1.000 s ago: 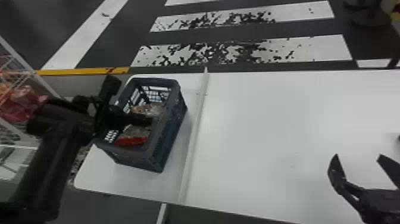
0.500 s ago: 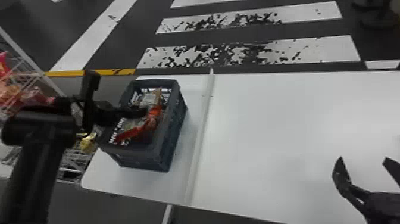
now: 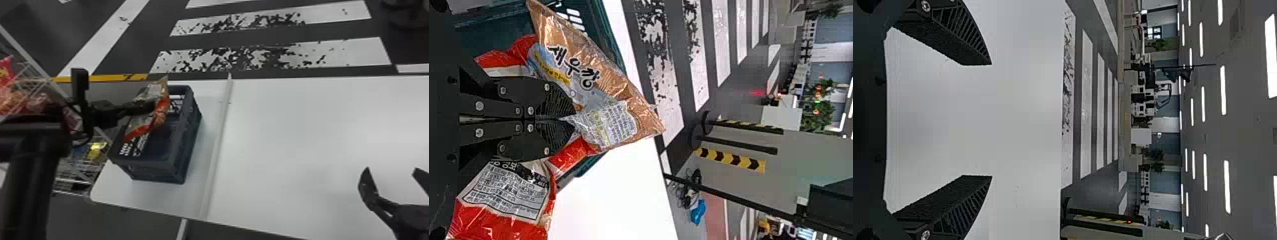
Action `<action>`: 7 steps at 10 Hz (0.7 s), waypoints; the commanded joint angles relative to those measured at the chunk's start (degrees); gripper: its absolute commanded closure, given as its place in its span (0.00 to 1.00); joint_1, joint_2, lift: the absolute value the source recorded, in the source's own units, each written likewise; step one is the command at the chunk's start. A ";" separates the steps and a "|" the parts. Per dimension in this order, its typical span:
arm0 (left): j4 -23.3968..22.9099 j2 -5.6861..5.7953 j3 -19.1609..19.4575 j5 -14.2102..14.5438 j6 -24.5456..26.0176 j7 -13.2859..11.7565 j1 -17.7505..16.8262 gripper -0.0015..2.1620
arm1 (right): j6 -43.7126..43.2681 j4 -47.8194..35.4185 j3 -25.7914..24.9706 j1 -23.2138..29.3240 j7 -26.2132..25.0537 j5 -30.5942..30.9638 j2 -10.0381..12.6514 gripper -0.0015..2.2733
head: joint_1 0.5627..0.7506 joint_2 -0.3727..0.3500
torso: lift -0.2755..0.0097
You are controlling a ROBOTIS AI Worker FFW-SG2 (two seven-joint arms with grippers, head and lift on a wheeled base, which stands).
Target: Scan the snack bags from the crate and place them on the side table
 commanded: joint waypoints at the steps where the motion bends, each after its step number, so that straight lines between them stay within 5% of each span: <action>1: -5.11 -0.58 2.74 2.66 1.88 0.29 2.16 0.98 | 0.39 0.00 0.03 -0.22 0.00 0.00 0.12 0.03 | 0.70 0.91 | 0.68; 5: -22.42 -2.60 8.54 9.69 15.95 2.13 5.50 0.98 | 0.74 0.00 0.03 -0.48 -0.09 0.18 0.39 0.03 | 0.70 0.89 | 0.68; 7: -29.89 -6.38 7.57 9.77 21.75 4.15 6.81 0.98 | 0.57 -0.09 0.03 -0.48 -0.09 0.35 0.65 0.03 | 0.70 0.85 | 0.68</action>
